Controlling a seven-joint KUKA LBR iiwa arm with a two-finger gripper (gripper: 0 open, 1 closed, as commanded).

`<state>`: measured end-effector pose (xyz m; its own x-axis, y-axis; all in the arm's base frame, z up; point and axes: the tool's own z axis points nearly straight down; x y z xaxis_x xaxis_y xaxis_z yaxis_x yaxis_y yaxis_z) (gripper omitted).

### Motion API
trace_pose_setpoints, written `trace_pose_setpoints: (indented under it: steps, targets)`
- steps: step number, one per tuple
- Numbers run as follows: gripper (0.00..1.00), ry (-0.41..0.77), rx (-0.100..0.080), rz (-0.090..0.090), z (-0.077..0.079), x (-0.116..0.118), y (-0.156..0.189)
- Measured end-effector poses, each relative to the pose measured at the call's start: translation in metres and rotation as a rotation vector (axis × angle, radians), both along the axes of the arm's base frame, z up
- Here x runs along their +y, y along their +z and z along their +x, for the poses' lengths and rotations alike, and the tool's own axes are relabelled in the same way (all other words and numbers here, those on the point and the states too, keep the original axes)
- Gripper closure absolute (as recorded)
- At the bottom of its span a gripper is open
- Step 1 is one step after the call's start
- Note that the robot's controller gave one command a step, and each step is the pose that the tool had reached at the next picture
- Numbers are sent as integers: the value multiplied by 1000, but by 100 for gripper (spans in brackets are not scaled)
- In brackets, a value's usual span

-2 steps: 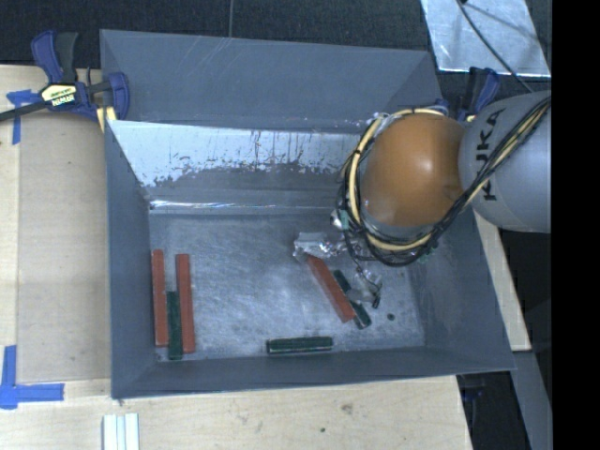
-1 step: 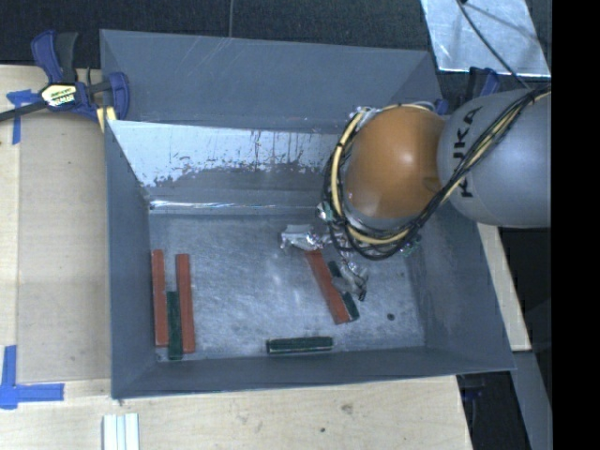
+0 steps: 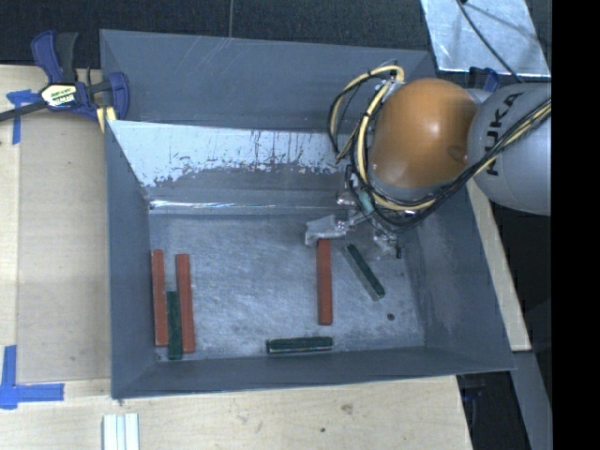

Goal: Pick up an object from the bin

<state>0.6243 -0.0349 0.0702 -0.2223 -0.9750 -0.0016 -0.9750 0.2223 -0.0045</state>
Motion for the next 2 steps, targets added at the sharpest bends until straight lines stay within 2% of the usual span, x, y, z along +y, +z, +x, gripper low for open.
trace_pose_setpoints:
  steps: [1,2]
  targets:
    - [100,-1,2,2,0,2,1]
    - [100,47,-4,-2,-54,-27,127]
